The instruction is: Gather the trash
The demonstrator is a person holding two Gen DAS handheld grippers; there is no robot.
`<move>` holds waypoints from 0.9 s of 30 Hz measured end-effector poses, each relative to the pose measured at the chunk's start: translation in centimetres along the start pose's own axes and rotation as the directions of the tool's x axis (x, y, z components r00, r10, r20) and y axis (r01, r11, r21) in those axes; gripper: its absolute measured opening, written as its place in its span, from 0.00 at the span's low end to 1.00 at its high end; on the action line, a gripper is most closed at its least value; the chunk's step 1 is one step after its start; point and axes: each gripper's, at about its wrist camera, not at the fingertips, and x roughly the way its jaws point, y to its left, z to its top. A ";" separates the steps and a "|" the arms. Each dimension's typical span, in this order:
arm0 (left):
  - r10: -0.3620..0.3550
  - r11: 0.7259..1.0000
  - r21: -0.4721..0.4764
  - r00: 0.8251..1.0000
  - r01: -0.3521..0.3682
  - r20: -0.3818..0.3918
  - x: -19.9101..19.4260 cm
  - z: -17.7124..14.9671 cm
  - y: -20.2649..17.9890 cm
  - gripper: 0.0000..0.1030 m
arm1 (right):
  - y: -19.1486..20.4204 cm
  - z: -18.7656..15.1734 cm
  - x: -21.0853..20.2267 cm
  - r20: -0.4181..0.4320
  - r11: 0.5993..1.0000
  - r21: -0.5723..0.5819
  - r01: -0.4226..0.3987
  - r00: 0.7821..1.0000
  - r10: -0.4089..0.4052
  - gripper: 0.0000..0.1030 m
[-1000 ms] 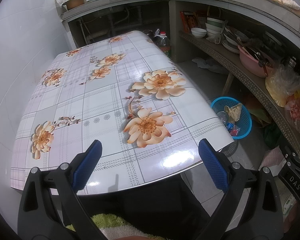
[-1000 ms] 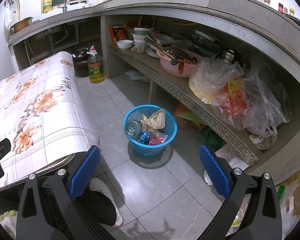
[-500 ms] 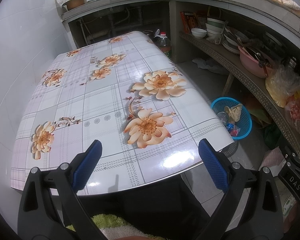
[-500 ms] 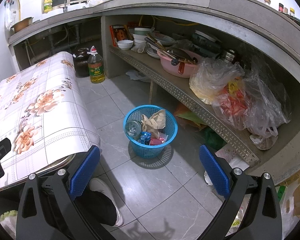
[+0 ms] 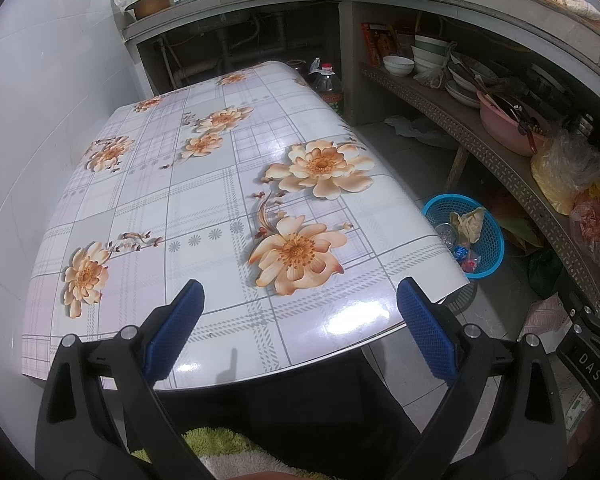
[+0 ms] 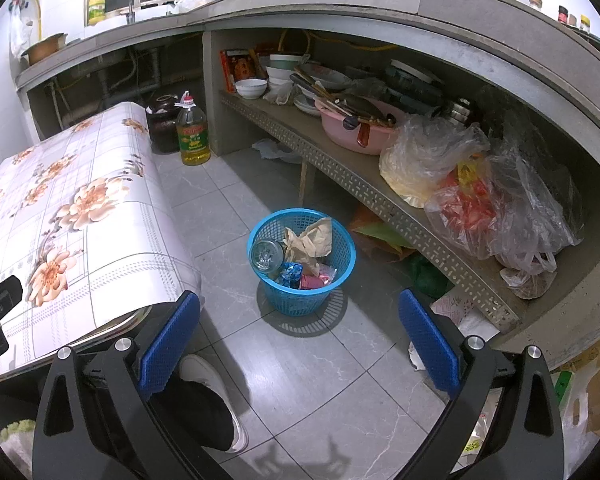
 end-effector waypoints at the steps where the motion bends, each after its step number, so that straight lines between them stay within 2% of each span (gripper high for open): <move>1: 0.000 1.000 0.000 1.000 0.000 -0.001 0.0 0.0 0.0 0.90 | 0.0 0.0 0.0 0.001 1.000 0.000 0.001 1.000 -0.001 0.94; 27: -0.001 1.000 -0.002 1.000 0.001 -0.004 0.0 -0.1 0.0 0.90 | 0.1 0.1 -0.1 -0.001 1.000 -0.001 -0.001 1.000 0.001 0.94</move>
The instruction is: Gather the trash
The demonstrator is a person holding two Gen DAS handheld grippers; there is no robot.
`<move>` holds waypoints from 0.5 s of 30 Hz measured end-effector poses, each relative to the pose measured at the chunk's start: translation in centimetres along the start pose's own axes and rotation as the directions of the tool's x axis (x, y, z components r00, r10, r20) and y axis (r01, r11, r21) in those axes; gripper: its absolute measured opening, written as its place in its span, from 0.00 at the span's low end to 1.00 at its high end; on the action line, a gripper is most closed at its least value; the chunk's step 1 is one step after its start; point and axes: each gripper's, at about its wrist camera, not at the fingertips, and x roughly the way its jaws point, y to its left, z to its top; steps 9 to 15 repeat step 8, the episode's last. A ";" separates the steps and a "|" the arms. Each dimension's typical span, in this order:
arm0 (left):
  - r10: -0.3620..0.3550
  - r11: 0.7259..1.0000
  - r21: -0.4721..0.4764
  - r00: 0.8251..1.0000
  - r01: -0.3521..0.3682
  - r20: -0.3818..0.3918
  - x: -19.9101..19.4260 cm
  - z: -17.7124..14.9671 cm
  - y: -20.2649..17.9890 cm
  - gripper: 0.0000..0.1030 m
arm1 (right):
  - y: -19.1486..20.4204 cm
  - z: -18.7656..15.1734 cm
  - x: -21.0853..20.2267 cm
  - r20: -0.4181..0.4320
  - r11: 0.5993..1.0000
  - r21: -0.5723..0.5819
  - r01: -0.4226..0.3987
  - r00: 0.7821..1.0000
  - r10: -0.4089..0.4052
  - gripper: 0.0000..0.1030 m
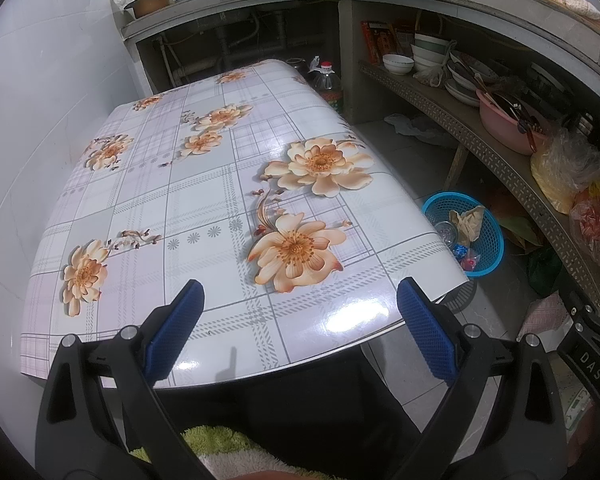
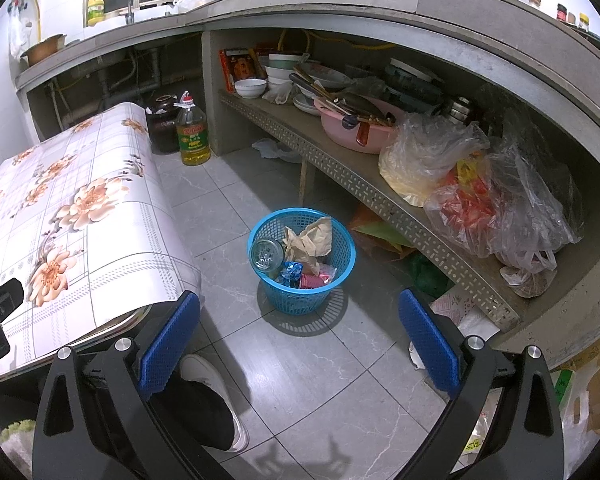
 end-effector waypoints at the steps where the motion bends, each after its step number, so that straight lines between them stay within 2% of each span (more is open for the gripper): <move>1: 0.000 1.000 -0.001 1.000 0.000 -0.001 0.0 -0.1 0.0 0.90 | 0.0 0.0 0.0 0.000 1.000 0.000 0.000 1.000 0.000 0.94; 15: 0.000 1.000 -0.006 1.000 0.000 -0.007 0.1 -0.4 -0.1 0.90 | 0.0 0.0 0.0 0.000 1.000 0.000 0.001 1.000 -0.001 0.94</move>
